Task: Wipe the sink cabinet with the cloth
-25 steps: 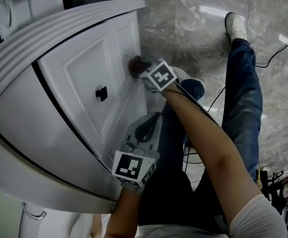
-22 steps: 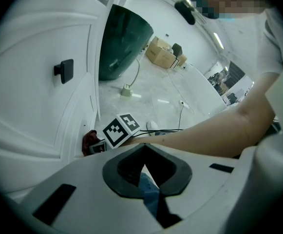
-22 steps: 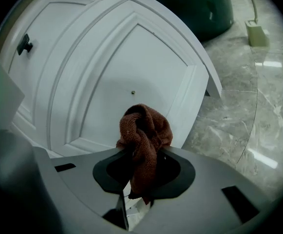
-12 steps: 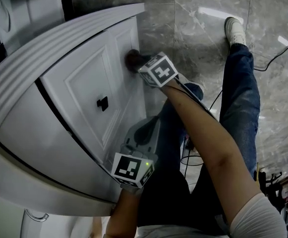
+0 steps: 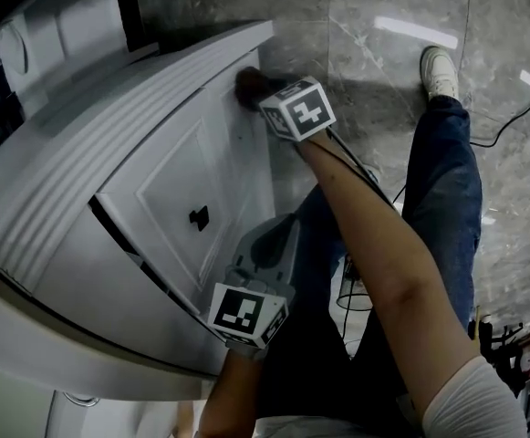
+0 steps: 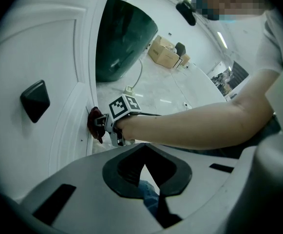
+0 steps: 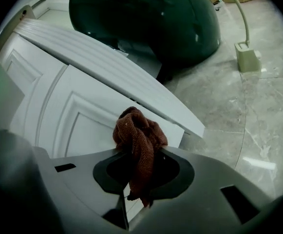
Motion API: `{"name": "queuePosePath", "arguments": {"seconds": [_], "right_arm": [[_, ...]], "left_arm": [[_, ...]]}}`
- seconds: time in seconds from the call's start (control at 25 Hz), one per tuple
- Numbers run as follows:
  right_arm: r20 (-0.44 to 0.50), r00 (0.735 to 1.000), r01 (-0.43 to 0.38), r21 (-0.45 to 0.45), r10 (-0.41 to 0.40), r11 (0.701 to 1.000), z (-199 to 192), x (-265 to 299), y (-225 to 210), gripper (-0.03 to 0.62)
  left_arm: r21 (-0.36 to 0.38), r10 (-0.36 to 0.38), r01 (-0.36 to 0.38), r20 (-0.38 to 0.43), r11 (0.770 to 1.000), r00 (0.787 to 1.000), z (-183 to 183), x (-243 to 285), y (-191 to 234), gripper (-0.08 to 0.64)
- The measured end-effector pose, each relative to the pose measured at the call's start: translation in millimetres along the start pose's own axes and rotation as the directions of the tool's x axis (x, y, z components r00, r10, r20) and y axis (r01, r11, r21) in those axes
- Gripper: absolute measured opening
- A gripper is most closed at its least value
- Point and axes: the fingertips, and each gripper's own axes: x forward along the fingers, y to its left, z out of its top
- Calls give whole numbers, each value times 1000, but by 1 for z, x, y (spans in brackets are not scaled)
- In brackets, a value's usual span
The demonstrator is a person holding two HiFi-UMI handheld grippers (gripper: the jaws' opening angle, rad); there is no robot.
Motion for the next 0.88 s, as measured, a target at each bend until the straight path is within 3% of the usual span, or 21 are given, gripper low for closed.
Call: {"name": "queuePosePath", "arguments": {"seconds": [0.28,0.72,0.88], "right_arm": [[-33,999,-14,-43,13,999,3,-2,6,84],[-27,989,-146,-184,143,972,15,-29,59,83],[-38,984,-179,-187,175,966,6,-33,69,84]], "left_arm": [[-4,-4,4,1,1000,1000,19,6,-4,11],[-30,-17,17,-4,999,1000,13,-3,-23,11],[-44,-14,15,8,999,1000,11,-5,-27,11]]}}
